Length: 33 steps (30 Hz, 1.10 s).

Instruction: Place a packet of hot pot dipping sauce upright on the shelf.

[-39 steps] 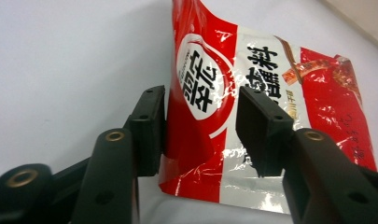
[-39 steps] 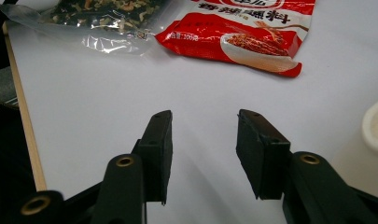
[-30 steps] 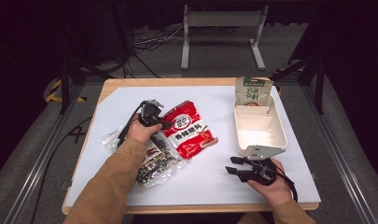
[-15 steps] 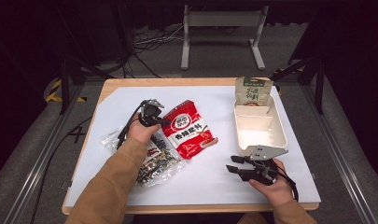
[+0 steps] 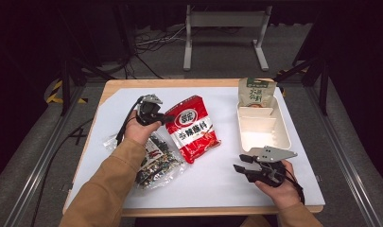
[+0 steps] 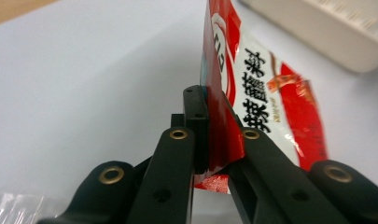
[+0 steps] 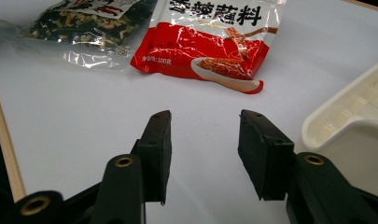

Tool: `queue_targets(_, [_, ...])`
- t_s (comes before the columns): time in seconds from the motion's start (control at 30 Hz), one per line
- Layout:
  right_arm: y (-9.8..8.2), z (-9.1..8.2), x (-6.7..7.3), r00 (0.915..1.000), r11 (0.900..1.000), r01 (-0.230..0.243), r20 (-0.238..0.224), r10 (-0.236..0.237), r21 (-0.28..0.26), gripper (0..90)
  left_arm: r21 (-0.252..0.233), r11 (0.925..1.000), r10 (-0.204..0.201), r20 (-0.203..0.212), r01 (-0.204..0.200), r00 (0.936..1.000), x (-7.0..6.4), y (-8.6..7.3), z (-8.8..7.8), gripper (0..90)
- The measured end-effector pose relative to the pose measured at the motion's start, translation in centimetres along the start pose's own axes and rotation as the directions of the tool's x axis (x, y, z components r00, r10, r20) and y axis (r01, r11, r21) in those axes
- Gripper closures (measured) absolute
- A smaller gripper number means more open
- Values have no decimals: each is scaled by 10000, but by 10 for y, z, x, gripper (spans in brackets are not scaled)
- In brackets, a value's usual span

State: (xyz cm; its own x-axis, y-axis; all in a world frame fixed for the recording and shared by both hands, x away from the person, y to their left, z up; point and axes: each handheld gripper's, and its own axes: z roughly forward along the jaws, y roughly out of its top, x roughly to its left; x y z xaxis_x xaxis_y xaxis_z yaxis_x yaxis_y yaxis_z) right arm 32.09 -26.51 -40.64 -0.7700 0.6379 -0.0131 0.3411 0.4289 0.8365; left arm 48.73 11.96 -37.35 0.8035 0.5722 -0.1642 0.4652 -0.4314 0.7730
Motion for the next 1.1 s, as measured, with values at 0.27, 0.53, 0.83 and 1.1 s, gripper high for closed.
queue_targets(0.27, [3,-5,0,9999,9998,83,-142,-86,-187,606,-484,9971,608,591,-580,9964,-29,18,-22,890])
queue_targets(0.53, [6,-10,-3,9986,9996,129,-508,-141,-254,649,-722,9916,1146,1007,-1076,9883,-57,28,-33,890])
queue_targets(0.83, [8,-17,-8,9950,9978,478,-858,-516,-459,712,-909,9726,2251,1340,-2142,9651,-95,36,-41,891])
queue_targets(1.1, [17,-26,-11,9949,9929,694,-665,-760,-968,640,-1050,9551,2905,1480,-2770,9454,-112,44,-52,891])
